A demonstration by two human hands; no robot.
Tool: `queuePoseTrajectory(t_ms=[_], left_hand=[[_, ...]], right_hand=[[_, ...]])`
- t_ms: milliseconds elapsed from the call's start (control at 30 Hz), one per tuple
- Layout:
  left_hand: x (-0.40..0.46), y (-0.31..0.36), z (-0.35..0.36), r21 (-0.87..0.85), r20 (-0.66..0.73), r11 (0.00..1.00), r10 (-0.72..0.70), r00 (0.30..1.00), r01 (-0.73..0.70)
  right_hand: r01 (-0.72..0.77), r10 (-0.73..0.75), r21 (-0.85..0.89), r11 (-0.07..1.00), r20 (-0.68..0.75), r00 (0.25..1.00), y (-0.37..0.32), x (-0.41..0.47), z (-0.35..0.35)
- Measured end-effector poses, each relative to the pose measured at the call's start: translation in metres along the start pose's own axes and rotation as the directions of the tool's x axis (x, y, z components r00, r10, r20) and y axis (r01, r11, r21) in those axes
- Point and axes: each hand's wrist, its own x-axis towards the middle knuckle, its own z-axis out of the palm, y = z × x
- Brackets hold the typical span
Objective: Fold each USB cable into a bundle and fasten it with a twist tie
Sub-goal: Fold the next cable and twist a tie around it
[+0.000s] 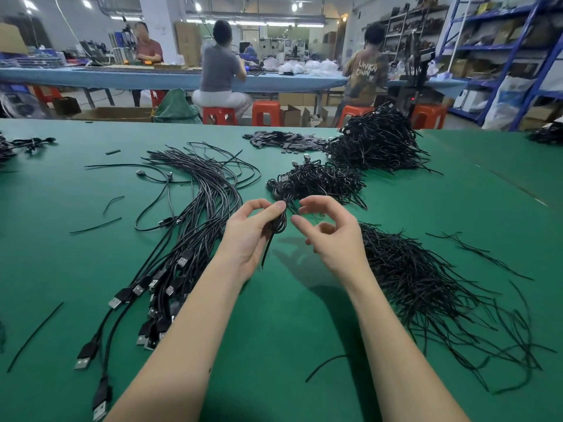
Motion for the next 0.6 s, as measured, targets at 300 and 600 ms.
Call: queuePoseTrajectory(t_ms=[300, 600], left_hand=[[0.0, -0.004, -0.003, 0.037, 0.008, 0.999, -0.017, 1.0, 0.017], [-0.002, -0.015, 0.004, 0.115, -0.048, 0.993, -0.001, 0.999, 0.007]], right_hand=[[-0.089, 0.089, 0.002, 0.996, -0.077, 0.993, 0.003, 0.003, 0.004], [-0.497, 0.511, 0.458, 0.737, 0.105, 0.853, 0.01, 0.002, 0.007]])
